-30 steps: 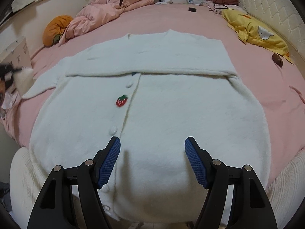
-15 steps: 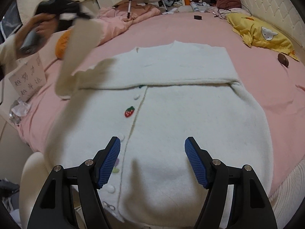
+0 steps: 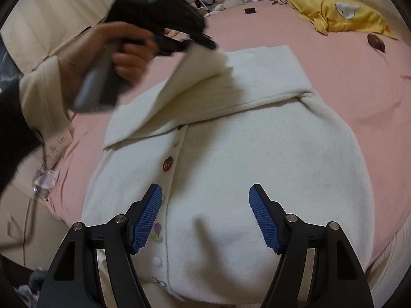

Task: Fold clothes
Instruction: 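Fold the held sleeve across the cardigan body with the left gripper, then open the left gripper and withdraw it from the folded sleeve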

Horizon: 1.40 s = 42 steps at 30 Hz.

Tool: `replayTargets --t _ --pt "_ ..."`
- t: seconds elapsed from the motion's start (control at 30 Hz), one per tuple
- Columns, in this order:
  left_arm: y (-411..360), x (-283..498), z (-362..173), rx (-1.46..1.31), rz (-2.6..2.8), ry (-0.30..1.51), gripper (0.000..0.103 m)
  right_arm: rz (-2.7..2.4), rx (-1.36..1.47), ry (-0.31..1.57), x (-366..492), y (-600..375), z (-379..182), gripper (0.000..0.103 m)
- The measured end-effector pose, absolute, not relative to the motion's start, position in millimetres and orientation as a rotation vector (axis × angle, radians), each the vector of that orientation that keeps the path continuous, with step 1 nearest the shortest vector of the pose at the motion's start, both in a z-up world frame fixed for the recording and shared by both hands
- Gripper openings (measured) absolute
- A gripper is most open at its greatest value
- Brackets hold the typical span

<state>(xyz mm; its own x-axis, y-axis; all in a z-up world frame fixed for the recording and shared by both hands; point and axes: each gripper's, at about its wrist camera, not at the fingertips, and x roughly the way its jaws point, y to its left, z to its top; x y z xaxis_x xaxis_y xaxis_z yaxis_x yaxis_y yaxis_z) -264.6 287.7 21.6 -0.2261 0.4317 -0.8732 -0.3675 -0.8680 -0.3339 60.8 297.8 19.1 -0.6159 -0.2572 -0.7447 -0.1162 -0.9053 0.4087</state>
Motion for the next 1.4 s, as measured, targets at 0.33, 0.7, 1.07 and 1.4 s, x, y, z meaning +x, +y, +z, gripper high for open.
replayTargets --t 0.33,0.7,1.07,1.4 --pt "360 -216 -24 -1.524 2.15 0.64 0.04 -2.646 1.34 -0.668 56 297 17 0.071" --pt "219 -226 49 -1.522 2.228 -0.127 0.073 -2.743 1.309 -0.781 54 328 23 0.071" --pt "100 -215 -34 -1.642 2.578 -0.223 0.073 -2.795 1.331 -0.291 -104 344 23 0.069" --pt "87 -203 -9 -1.487 2.732 0.175 0.077 -2.989 1.512 -0.088 -92 365 -5 0.047"
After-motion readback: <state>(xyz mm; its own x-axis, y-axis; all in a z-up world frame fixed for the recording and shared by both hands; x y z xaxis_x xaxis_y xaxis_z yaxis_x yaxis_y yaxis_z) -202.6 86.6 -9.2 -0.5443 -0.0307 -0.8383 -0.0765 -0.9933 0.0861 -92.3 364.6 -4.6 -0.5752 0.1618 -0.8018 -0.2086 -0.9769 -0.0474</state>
